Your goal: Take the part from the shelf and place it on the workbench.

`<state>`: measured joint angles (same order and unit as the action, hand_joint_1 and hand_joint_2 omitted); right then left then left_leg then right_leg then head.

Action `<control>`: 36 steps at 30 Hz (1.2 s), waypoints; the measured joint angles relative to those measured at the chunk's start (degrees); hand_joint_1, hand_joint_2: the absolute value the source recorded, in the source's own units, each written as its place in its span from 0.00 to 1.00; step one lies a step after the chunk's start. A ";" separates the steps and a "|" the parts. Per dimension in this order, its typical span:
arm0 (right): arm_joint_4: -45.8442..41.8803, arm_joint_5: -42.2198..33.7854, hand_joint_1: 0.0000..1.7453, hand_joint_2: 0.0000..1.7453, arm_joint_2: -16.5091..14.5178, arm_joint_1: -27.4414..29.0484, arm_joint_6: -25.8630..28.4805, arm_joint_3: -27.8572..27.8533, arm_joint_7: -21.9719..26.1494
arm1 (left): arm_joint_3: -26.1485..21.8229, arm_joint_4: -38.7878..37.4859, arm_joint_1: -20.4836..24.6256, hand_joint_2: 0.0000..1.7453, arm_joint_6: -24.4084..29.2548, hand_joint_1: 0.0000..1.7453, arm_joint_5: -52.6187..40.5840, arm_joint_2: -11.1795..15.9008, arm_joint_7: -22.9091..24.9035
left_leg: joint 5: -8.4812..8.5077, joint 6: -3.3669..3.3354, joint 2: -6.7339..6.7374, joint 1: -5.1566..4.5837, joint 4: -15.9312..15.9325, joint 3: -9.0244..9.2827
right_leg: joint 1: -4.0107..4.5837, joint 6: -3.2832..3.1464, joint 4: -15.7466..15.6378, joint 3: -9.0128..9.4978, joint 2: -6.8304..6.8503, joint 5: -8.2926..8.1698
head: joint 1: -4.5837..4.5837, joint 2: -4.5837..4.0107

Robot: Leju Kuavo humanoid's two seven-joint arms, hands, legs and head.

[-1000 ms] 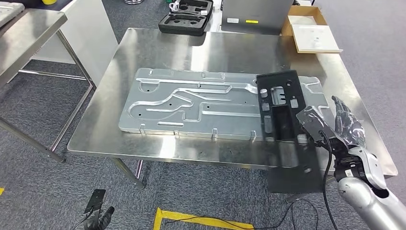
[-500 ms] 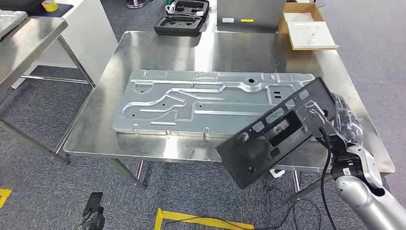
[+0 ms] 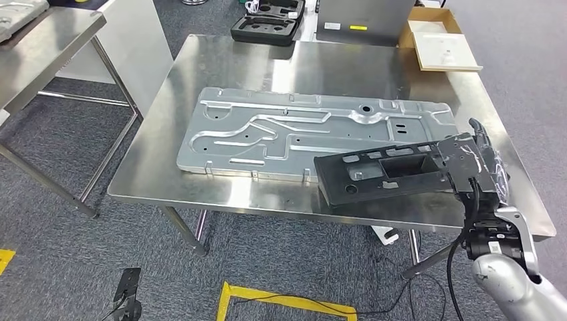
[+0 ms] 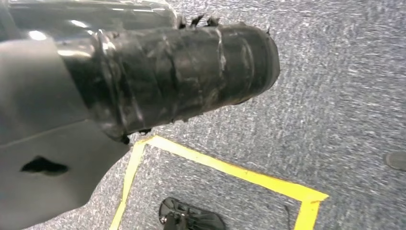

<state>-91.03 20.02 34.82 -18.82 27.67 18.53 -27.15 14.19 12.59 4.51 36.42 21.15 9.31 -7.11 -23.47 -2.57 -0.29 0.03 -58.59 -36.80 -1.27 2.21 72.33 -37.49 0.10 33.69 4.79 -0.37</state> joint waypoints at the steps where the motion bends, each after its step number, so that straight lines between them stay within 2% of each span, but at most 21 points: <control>1: -0.76 0.06 0.00 0.00 -0.03 0.22 0.84 -0.16 -0.19 | 0.00 0.00 -0.01 0.00 0.09 0.00 0.14 -0.02 0.05 | 0.24 0.17 -0.02 0.01 -0.29 -0.50 | -0.01 -0.08 -3.80 2.60 0.01 -1.46 | -0.01 -0.01; 3: -2.53 0.68 0.00 0.00 -0.05 0.88 2.97 -0.81 -0.78 | 0.00 0.00 -0.05 0.00 0.36 0.00 0.41 -0.07 0.14 | 0.72 0.69 -0.10 -0.09 -0.75 -1.24 | 0.19 -0.31 -10.63 6.85 -0.03 -3.26 | 0.05 -0.01; 4: -3.52 1.22 0.00 0.00 -0.05 1.42 4.37 -1.38 -1.01 | 0.00 0.00 -0.07 0.00 0.56 0.00 0.60 -0.09 0.19 | 0.98 1.04 -0.14 -0.13 -0.87 -1.40 | 0.35 -0.50 -12.41 7.74 -0.06 -3.55 | 0.01 0.00; 7: -6.84 2.82 0.00 0.00 -0.18 3.95 9.00 -3.71 -1.14 | 0.00 0.00 -0.28 0.00 1.10 0.00 1.12 -0.12 0.34 | 1.94 2.11 -0.27 -0.11 -0.69 -1.63 | 0.48 -1.44 -13.09 7.13 -0.02 -4.45 | -0.14 0.01; 8: -8.09 3.13 0.00 0.00 -0.28 4.86 10.24 -4.62 -1.03 | 0.00 0.00 -0.40 0.00 1.17 0.00 1.29 -0.12 0.39 | 1.45 2.46 -0.27 -0.05 -1.04 -1.99 | 0.36 -1.81 -13.22 6.79 0.05 -5.00 | -0.16 0.01; 10: -10.68 3.12 0.00 0.00 -0.74 6.64 11.77 -6.72 -0.35 | 0.00 0.00 -0.55 0.00 1.23 0.00 1.60 -0.11 0.40 | -2.50 3.16 -0.19 0.16 -4.39 -3.27 | 0.10 -2.45 -13.51 5.77 0.14 -6.22 | -0.15 0.00; 12: -13.66 1.63 0.00 0.00 -1.69 8.92 12.33 -9.56 1.13 | 0.00 0.00 -0.50 0.00 1.24 0.00 1.97 -0.16 0.40 | -7.96 3.75 -0.09 0.40 -10.78 -4.64 | 0.16 -2.73 -13.47 4.51 0.20 -7.27 | -0.09 0.00; 13: -15.29 0.32 0.00 0.00 -2.18 10.27 12.41 -11.20 2.17 | 0.00 0.00 -0.47 0.00 1.25 0.00 2.17 -0.19 0.39 | -9.37 3.93 -0.08 0.49 -13.55 -4.79 | 0.20 -2.78 -13.38 3.79 0.27 -7.76 | -0.10 0.01; 15: -18.33 -2.63 0.00 0.00 -2.91 12.57 12.46 -14.37 4.53 | 0.00 0.00 -0.49 0.00 1.30 0.00 2.56 -0.23 0.38 | -8.67 4.05 -0.06 0.58 -14.62 -2.75 | 0.19 -2.67 -13.15 2.19 0.37 -8.75 | -0.09 0.01; 17: -20.98 -5.21 0.00 0.00 -3.72 14.03 12.46 -17.14 6.70 | 0.00 0.00 -0.40 0.00 1.41 0.00 2.81 -0.21 0.37 | -6.70 3.75 -0.07 0.60 -8.64 2.81 | 0.17 -2.37 -12.95 0.85 0.32 -9.76 | -0.07 0.00; 19: -23.49 -7.33 0.00 0.00 -4.86 15.29 12.47 -19.75 8.32 | 0.00 0.00 -0.18 0.00 1.54 0.00 2.94 -0.17 0.35 | -6.81 3.14 -0.15 0.33 -1.49 7.91 | 0.22 -1.77 -12.99 0.23 0.34 -10.70 | -0.16 -0.01; 20: -24.62 -8.40 0.00 0.00 -5.49 15.90 12.48 -21.10 9.02 | 0.00 0.00 -0.11 0.00 1.61 0.00 3.02 -0.16 0.34 | -7.18 2.82 -0.19 0.12 0.44 8.99 | 0.20 -1.40 -13.15 0.14 0.38 -11.19 | -0.14 -0.01; 22: -26.61 -10.79 0.00 0.00 -6.86 17.24 12.48 -24.11 10.49 | 0.01 0.00 -0.20 0.00 1.75 0.00 3.22 -0.14 0.35 | -6.45 2.05 -0.16 -0.08 1.33 8.66 | 0.12 -0.64 -13.62 0.09 0.36 -12.11 | -0.12 0.00; 24: -28.40 -13.36 0.00 0.00 -8.24 18.80 12.48 -27.20 11.81 | 0.03 0.00 -0.32 0.00 1.84 0.00 3.43 -0.12 0.38 | -5.12 0.98 0.12 0.10 1.94 7.97 | 0.04 -0.19 -12.48 -0.63 0.13 -10.38 | -0.24 0.00; 27: -30.61 -17.31 0.00 0.00 -9.67 21.04 12.48 -30.44 13.01 | 0.07 0.00 -0.33 0.00 1.93 0.00 3.75 -0.15 0.32 | -3.09 -0.08 0.48 0.16 2.06 5.87 | 0.10 0.01 -3.34 -3.24 -0.03 -2.04 | -0.59 -0.01; 28: -31.24 -18.56 0.00 0.00 -10.09 21.78 12.47 -31.18 13.34 | 0.11 0.00 -0.35 0.00 1.95 0.00 3.87 -0.16 0.27 | -2.47 -0.08 0.54 0.13 1.94 4.93 | 0.11 0.12 0.00 -3.74 -0.03 -0.49 | -0.65 -0.01; 29: -31.77 -19.62 0.00 0.00 -10.53 22.47 12.47 -31.82 13.70 | 0.16 0.00 -0.36 0.00 1.96 0.00 3.97 -0.17 0.22 | -1.89 -0.03 0.60 0.12 1.76 3.98 | 0.09 0.22 1.95 -3.55 -0.03 -0.41 | -0.70 -0.01; 30: -32.26 -20.48 0.00 0.00 -10.96 23.07 12.46 -32.51 14.08 | 0.21 0.00 -0.36 0.00 1.96 0.00 4.05 -0.17 0.16 | -1.35 0.09 0.64 0.12 1.49 2.98 | 0.05 0.30 2.14 -2.50 -0.02 -1.46 | -0.70 -0.01; 32: -33.29 -21.56 0.00 0.00 -11.71 24.06 12.46 -33.99 14.90 | 0.31 0.00 -0.36 0.00 1.96 0.00 4.13 -0.19 -0.02 | -0.47 0.50 0.68 0.18 0.64 1.08 | -0.16 0.39 -3.09 2.43 -0.01 -4.10 | -0.70 0.00; 34: -34.53 -22.11 0.00 0.00 -12.43 25.17 12.46 -35.55 15.59 | 0.39 0.00 -0.40 0.00 1.98 0.00 4.28 -0.19 -0.32 | 0.18 1.16 0.61 0.07 -0.35 -0.33 | -0.04 0.18 -10.69 7.68 -0.07 -3.75 | -0.68 0.01; 36: -35.78 -22.27 0.00 0.00 -13.11 26.46 12.45 -36.93 16.19 | 0.45 0.00 -0.44 0.00 2.03 0.00 4.51 -0.15 -0.63 | 0.90 1.90 0.52 -0.04 -0.74 -0.83 | 0.24 -0.46 -13.83 9.05 -0.22 -2.73 | -0.81 0.01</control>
<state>-126.81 -2.26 21.71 7.64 40.12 -18.40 -10.96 14.64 12.59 4.07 38.45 25.66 9.16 -7.74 -22.57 -0.67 0.23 -0.02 -59.33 -37.63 -1.03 1.75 58.50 -28.44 -0.12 30.97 3.98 -0.36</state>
